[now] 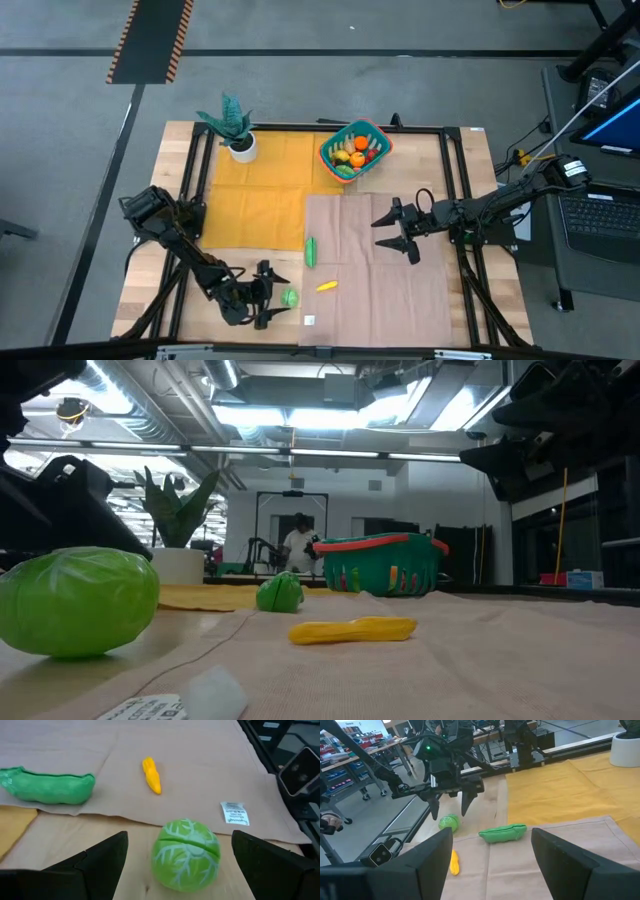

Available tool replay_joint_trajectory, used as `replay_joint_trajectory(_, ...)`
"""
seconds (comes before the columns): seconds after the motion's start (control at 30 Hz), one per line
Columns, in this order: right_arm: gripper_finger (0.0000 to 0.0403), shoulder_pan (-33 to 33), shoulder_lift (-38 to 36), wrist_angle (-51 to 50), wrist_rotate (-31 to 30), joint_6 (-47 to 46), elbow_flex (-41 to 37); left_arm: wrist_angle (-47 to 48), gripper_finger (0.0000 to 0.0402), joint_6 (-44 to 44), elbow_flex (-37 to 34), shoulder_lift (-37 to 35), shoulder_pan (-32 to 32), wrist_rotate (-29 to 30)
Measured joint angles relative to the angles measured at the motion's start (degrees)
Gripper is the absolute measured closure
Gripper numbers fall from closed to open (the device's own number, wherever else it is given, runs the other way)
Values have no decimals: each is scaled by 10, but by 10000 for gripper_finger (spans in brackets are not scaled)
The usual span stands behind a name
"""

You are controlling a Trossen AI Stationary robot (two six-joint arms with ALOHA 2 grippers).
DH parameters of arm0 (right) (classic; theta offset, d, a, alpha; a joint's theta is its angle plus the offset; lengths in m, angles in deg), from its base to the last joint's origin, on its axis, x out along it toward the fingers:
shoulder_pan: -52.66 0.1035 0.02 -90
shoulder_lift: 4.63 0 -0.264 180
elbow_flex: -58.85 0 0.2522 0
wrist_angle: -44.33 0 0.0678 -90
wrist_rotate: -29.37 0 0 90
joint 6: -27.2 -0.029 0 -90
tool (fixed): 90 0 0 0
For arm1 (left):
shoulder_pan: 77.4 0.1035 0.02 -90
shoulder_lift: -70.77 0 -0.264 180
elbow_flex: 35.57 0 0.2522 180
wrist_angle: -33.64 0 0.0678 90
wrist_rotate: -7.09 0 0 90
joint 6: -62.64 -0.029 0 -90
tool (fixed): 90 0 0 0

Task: Pick and placing Produce into tupperware
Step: Put the cabbage into the basket

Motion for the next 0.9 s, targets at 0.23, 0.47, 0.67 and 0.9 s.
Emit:
replay_joint_trajectory(0.23, 131, 0, 0, 0, 0, 2, 0, -7, 56, 13, 0, 28, 0, -8)
replay_joint_trajectory(0.47, 131, 0, 0, 0, 0, 2, 0, -23, 56, 16, 0, 57, 9, -10)
replay_joint_trajectory(0.67, 131, 0, 0, -1, 0, 4, 0, -23, 56, 13, 0, 57, 18, -9)
replay_joint_trajectory(0.9, 131, 0, 0, -1, 0, 16, 0, -29, 56, 16, 0, 57, 29, -9)
